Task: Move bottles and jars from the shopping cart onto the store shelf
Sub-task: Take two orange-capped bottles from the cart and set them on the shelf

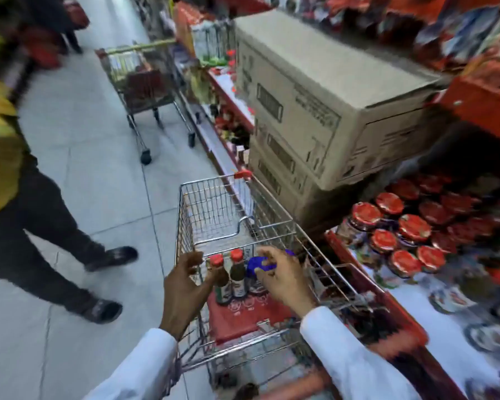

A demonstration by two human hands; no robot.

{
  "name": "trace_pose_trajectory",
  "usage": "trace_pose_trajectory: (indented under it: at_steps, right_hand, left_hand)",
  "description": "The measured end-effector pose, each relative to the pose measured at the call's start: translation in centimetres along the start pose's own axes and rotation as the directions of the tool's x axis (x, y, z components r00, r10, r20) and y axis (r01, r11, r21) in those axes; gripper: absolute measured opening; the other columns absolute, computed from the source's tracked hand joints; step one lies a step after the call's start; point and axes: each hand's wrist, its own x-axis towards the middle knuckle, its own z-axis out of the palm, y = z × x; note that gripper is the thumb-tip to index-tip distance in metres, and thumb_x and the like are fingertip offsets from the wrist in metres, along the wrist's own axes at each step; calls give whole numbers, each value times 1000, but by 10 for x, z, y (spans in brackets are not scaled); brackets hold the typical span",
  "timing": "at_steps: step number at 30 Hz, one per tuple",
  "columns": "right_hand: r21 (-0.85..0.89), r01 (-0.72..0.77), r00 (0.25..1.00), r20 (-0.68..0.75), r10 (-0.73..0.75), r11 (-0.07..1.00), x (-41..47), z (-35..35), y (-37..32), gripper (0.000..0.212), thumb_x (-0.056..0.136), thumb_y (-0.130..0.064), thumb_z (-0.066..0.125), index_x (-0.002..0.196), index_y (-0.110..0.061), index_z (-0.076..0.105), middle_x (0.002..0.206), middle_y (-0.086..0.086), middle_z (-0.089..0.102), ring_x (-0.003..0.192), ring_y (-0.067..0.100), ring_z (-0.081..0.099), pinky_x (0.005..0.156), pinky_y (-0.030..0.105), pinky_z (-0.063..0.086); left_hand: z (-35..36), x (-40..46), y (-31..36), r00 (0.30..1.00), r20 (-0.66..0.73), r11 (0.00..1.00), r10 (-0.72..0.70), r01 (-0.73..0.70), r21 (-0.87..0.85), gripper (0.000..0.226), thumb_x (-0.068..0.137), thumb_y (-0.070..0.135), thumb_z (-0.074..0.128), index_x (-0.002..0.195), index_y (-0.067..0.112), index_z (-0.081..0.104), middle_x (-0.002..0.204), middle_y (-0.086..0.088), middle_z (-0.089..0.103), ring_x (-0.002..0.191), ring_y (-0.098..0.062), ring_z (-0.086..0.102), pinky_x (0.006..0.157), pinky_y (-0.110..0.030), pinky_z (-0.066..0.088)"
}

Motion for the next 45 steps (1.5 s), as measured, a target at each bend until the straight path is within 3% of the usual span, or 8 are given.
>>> trace_pose_trajectory:
  at_steps: [4,7,14,24,29,35,39,45]
  right_hand:
    - [-52,-84,992,90,88,995,22,34,0,44,74,-10,76,116,-8,64,111,11,72,99,25,68,87,26,52]
    - [-49,-102,990,96,107,994,34,51,2,41,72,-8,77,112,-10,66,108,9,73,98,23,68,83,21,47]
    - [45,-222,973,81,218,974,38,70,13,39,75,-13,77,108,-27,60,105,1,74,101,15,68,91,40,57]
    - [329,-168,983,-16,183,929,-4,0,-13,40,73,-4,80,106,-22,65,101,-3,76,95,7,72,91,33,58]
    - [471,-23,972,-197,130,882,-54,-85,-46,37,76,4,76,104,-19,68,98,-3,76,91,4,72,81,17,56]
    - [377,127,833,-543,108,917,-122,-184,-54,34,75,-8,81,107,-18,73,98,-6,78,92,6,73,81,18,56]
    - [269,91,691,-711,134,959,-169,-233,-43,32,76,-17,81,106,-25,72,98,-11,77,93,4,72,82,25,57]
    - [263,-55,479,-839,256,963,-213,-268,-2,34,74,-21,82,106,-30,72,94,-14,77,85,0,72,77,25,60]
  left_hand:
    - [22,11,-9,989,117,996,-90,93,-15,41,69,26,87,102,26,62,98,6,70,91,-18,68,82,-34,55]
    - [33,22,-21,987,128,994,-102,107,-37,44,68,20,85,105,20,64,100,3,74,90,-17,69,85,-36,57]
    - [44,23,-17,982,71,974,-175,183,-132,35,70,5,79,95,23,62,86,5,75,83,-6,70,78,-31,56]
    - [14,-5,31,996,-7,967,-84,80,-244,33,66,2,85,93,16,72,83,8,76,78,5,70,70,-6,54]
    - [1,-28,108,992,-28,948,124,-127,-293,37,67,-2,83,94,23,76,83,9,78,77,2,74,77,-19,60]
    - [26,-66,200,942,44,873,332,-289,-392,37,59,8,85,90,25,77,77,7,79,72,-6,76,78,-39,63]
    - [62,-95,253,873,87,780,480,-379,-498,44,61,-3,88,80,34,72,71,26,74,64,5,70,68,-19,60]
    - [143,-121,294,789,212,750,577,-410,-518,30,62,15,89,84,28,74,73,16,74,70,8,69,71,-16,56]
